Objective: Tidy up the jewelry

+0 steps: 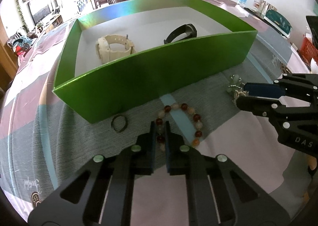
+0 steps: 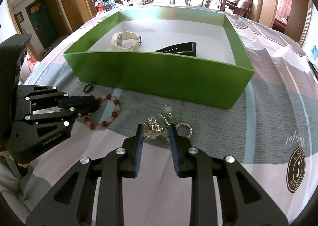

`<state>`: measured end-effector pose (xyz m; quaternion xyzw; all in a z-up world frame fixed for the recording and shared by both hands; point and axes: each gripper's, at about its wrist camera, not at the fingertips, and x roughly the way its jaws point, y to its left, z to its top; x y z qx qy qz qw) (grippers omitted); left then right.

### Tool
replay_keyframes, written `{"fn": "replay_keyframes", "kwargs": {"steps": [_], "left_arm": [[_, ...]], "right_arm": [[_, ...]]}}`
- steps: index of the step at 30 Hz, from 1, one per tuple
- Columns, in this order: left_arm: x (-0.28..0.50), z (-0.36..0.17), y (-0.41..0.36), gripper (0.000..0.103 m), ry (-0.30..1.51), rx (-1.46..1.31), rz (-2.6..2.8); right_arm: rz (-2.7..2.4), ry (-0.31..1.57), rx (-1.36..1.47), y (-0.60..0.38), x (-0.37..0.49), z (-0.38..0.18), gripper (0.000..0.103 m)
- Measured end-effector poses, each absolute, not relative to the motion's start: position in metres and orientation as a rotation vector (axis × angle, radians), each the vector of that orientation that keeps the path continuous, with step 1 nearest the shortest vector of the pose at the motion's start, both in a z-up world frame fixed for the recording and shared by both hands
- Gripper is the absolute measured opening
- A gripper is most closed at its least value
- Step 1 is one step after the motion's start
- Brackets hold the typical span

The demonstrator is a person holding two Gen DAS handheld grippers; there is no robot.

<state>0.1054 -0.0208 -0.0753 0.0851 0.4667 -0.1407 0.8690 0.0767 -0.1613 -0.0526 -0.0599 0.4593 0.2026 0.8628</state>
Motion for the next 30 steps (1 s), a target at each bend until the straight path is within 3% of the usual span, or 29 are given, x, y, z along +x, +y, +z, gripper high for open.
{"fn": "replay_keyframes", "kwargs": {"steps": [15,25,27,30], "left_arm": [[0.075,-0.018,-0.024,0.008,0.823,0.154,-0.329],[0.089,-0.040,-0.021,0.008,0.886,0.137,-0.312],[0.092,-0.045,-0.020,0.008,0.901,0.136,-0.312],[0.093,-0.050,-0.021,0.008,0.912,0.139,-0.314]], "right_arm": [[0.417,0.827,-0.064,-0.177,0.064,-0.012,0.026],[0.400,0.901,-0.047,-0.184,0.080,-0.027,0.026],[0.434,0.922,-0.060,-0.176,0.079,-0.034,0.033],[0.438,0.940,-0.117,-0.164,0.077,-0.046,0.034]]}}
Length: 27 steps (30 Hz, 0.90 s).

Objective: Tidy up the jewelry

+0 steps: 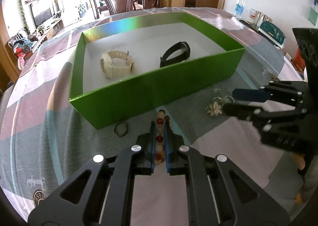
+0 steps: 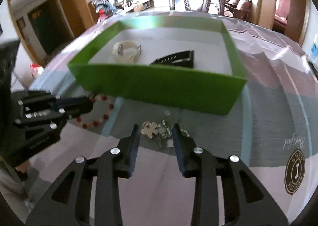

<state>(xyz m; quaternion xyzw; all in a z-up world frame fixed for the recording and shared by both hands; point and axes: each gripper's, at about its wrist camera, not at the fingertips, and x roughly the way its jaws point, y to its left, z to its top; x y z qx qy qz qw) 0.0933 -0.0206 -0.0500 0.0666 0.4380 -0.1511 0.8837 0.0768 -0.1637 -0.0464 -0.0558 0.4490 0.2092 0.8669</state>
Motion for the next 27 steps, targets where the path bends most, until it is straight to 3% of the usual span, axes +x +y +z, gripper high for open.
{"fn": "replay_keyframes", "kwargs": {"steps": [2,4,5,12,16,20,22,27], "left_arm": [[0.094,-0.053,-0.020,0.008,0.917,0.140,-0.317],[0.095,-0.055,-0.020,0.009,0.926,0.140,-0.318],[0.096,-0.058,-0.020,0.009,0.931,0.141,-0.318],[0.100,-0.067,-0.021,0.009,0.964,0.138,-0.320],[0.103,-0.072,-0.020,0.013,0.981,0.135,-0.318],[0.103,-0.073,-0.020,0.022,0.990,0.135,-0.317],[0.104,-0.075,-0.020,0.022,0.994,0.136,-0.317],[0.104,-0.076,-0.020,0.022,0.997,0.138,-0.317]], "right_arm": [[0.434,0.951,-0.139,-0.160,0.078,-0.052,0.036],[0.433,0.961,-0.133,-0.159,0.080,-0.057,0.053],[0.429,0.957,-0.130,-0.160,0.080,-0.058,0.055],[0.417,0.928,-0.145,-0.158,0.086,-0.064,0.056],[0.437,0.916,-0.175,-0.153,0.086,-0.064,0.033],[0.447,0.914,-0.185,-0.152,0.083,-0.064,0.029],[0.464,0.914,-0.170,-0.153,0.082,-0.062,0.018],[0.473,0.916,-0.153,-0.156,0.082,-0.059,0.016]]}}
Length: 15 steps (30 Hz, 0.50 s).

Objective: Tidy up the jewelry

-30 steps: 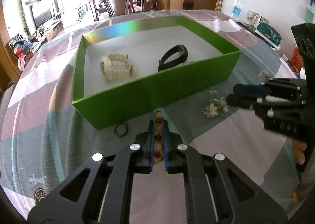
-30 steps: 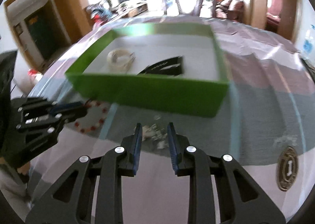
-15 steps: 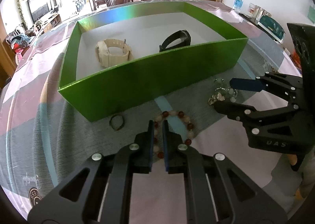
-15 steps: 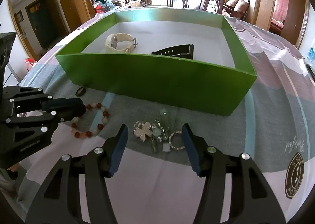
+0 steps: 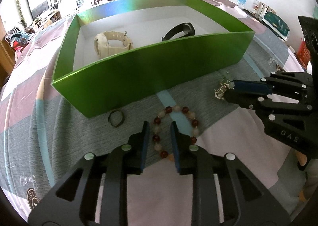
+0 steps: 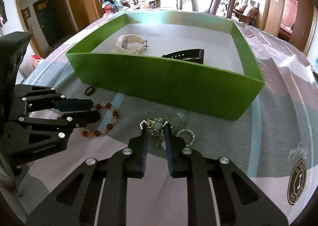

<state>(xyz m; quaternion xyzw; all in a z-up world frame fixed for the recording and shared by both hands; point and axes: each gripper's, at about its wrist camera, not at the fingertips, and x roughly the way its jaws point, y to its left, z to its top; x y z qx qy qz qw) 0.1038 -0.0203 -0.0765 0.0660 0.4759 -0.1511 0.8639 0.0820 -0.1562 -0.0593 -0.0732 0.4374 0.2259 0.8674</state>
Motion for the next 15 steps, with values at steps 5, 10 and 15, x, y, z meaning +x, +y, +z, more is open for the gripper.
{"fn": "replay_keyframes", "kwargs": {"steps": [5,10,15], "left_arm": [[0.1039,-0.0765,-0.0204,0.021,0.997,0.134,-0.316],[0.1037,-0.0767,-0.0206,0.008,0.996,0.135,-0.320],[0.1040,-0.0771,-0.0205,0.008,0.994,0.134,-0.319]], "right_arm": [[0.471,0.910,-0.149,-0.1583,0.0822,-0.0574,0.010],[0.478,0.900,-0.139,-0.1606,0.0803,-0.0531,0.006],[0.471,0.897,-0.125,-0.1635,0.0803,-0.0510,0.006]]}}
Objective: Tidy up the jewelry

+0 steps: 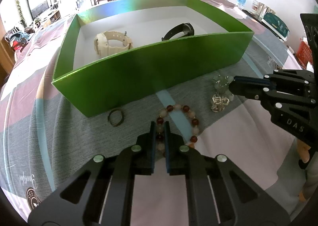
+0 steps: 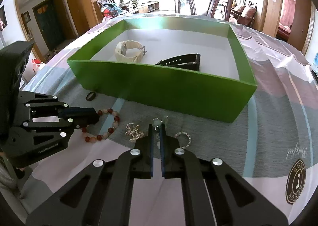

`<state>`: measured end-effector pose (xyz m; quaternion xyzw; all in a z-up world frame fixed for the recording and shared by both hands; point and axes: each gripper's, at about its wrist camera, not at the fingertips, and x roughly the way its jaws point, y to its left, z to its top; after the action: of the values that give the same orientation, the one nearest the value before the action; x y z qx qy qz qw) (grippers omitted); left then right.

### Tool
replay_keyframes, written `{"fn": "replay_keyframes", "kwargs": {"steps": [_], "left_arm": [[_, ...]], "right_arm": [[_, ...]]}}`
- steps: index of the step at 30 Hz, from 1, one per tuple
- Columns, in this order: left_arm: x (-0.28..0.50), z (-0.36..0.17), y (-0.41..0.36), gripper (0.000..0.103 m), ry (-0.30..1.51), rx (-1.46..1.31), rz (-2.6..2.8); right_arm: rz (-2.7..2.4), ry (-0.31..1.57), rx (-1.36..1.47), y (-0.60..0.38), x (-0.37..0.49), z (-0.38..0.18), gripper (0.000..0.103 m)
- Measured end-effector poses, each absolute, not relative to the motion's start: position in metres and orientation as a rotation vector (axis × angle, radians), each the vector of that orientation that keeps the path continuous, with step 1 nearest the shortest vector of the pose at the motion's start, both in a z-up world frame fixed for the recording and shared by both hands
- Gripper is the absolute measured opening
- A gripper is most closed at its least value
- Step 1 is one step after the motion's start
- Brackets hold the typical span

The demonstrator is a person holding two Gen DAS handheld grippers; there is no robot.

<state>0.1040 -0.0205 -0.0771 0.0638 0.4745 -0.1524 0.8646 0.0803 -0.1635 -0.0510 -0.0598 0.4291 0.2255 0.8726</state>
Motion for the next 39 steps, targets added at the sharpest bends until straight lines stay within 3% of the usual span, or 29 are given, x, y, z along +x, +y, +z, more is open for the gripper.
{"fn": "replay_keyframes", "kwargs": {"steps": [2,3,4,5,10,15,23,25,30,33,34,35,39], "left_arm": [[0.104,-0.077,-0.020,0.009,0.994,0.133,-0.318],[0.104,-0.077,-0.020,0.009,0.995,0.135,-0.318],[0.103,-0.077,-0.020,0.009,0.994,0.136,-0.318],[0.103,-0.077,-0.020,0.009,0.994,0.137,-0.318],[0.103,-0.077,-0.020,0.009,0.994,0.137,-0.317],[0.103,-0.077,-0.020,0.010,0.994,0.138,-0.318],[0.102,-0.077,-0.021,0.012,0.993,0.140,-0.320],[0.102,-0.077,-0.021,0.012,0.993,0.141,-0.319],[0.102,-0.077,-0.022,0.013,0.993,0.140,-0.320],[0.101,-0.077,-0.022,0.013,0.993,0.139,-0.322],[0.101,-0.077,-0.022,0.013,0.993,0.139,-0.322],[0.101,-0.077,-0.021,0.013,0.993,0.137,-0.322],[0.101,-0.077,-0.020,0.008,0.994,0.128,-0.321]], "right_arm": [[0.482,0.924,-0.112,-0.164,0.083,-0.054,0.009],[0.491,0.940,-0.101,-0.164,0.084,-0.055,0.028],[0.502,0.956,-0.088,-0.164,0.085,-0.057,0.060],[0.509,0.962,-0.075,-0.163,0.085,-0.058,0.071],[0.497,0.911,-0.091,-0.160,0.081,-0.054,0.080],[0.524,0.962,-0.130,-0.149,0.083,-0.068,0.080],[0.499,0.870,-0.186,-0.143,0.078,-0.067,0.077],[0.527,0.880,-0.189,-0.141,0.079,-0.069,0.055],[0.510,0.878,-0.252,-0.137,0.076,-0.072,0.033],[0.538,0.905,-0.199,-0.142,0.080,-0.070,0.029],[0.551,0.911,-0.184,-0.143,0.080,-0.069,0.016],[0.558,0.912,-0.183,-0.142,0.079,-0.068,0.011],[0.565,0.907,-0.199,-0.139,0.077,-0.068,0.009]]}}
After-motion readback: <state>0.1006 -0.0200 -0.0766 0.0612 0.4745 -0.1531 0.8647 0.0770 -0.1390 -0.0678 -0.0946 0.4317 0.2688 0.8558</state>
